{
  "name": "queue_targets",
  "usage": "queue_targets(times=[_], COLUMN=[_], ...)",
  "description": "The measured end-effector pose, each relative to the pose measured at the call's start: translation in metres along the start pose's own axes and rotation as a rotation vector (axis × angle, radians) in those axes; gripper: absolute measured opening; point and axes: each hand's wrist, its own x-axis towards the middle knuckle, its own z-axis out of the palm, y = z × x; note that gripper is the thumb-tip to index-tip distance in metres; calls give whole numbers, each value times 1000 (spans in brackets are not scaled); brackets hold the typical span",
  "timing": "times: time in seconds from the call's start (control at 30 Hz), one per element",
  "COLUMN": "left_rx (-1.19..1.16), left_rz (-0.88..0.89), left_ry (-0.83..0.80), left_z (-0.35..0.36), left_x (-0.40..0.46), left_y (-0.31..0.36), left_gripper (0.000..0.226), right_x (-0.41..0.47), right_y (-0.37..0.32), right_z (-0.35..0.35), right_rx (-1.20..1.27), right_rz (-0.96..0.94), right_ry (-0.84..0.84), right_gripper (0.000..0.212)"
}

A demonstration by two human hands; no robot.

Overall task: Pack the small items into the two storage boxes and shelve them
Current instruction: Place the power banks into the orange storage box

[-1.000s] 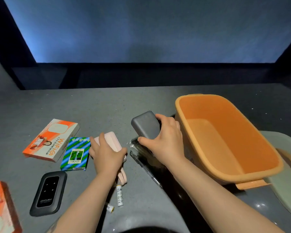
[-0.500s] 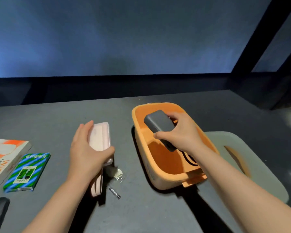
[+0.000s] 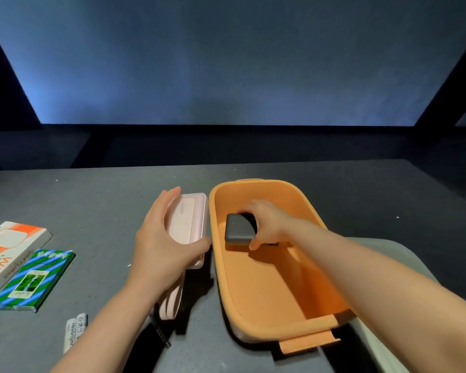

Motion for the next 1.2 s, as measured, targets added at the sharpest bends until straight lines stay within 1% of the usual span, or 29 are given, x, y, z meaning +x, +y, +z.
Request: queue_targets(times=[0.07,0.2,0.33,0.43,0.5,0.53,0.57,0.6,0.63,0.67,0.7,0.73,0.77,0.8,0.83,0.87,0.93,1.0,1.03,1.07,1.13,1.2], left_rx=[-14,-13,-7,1,6,5,0,-10,-22,-33,-41,-46,-46,-44,-39,-32,-5,-6,-48,-111,-241,-342], left_rz=[-16,-30,-20,-20,-17,-10,0,11,21,30,40,54,71,89,104,115,123,80,32,-32,-173,-284], left_ry=[-4,0,-1,-10,-19,-27,-36,-45,-50,-55,-63,-74,-86,-101,-116,-130,-172,-237,-266,-289,-331,-390], left_z=[5,7,7,11,14,16,18,19,20,21,23,24,26,28,30,32,34,31,28,24,18,15], left_x=[3,6,8,10,11,11,10,10,10,9,9,8,6,4,1,-2,-6,-8,-8,-9,-9,-8], left_y=[-2,-5,-7,-6,-4,-2,1,4,7,11,16,20,24,27,30,33,36,39,39,40,37,34], left_gripper=[91,91,91,92,93,94,94,94,93,92,92,91,91,91,91,92,96,102,102,100,86,62], right_x=[11,26,28,25,18,13,6,-4,-15,-28,-41,-53,-64,-73,-80,-85,-90,-94,-96,-98,-100,-101], right_y=[5,9,15,14,9,6,1,-6,-14,-24,-35,-45,-55,-63,-68,-72,-73,-70,-67,-63,-56,-51], right_z=[7,22,32,34,32,29,23,15,6,-3,-11,-17,-19,-19,-19,-17,-15,-13,-13,-15,-20,-27], right_rx=[-19,-9,43,29,9,41,139,299,506,732,957,1158,1307,1393,1426,1438,1438,1444,1439,1430,1410,1389], right_rz=[-56,-129,-128,-130,-103,-69,-23,38,90,132,164,175,172,160,146,143,161,181,181,174,152,125], right_ry=[-33,-26,5,8,44,90,163,257,360,420,413,346,253,181,151,160,231,257,257,256,245,221], right_gripper=[92,89,89,87,82,76,66,53,38,26,23,28,33,37,39,38,35,29,27,25,23,21])
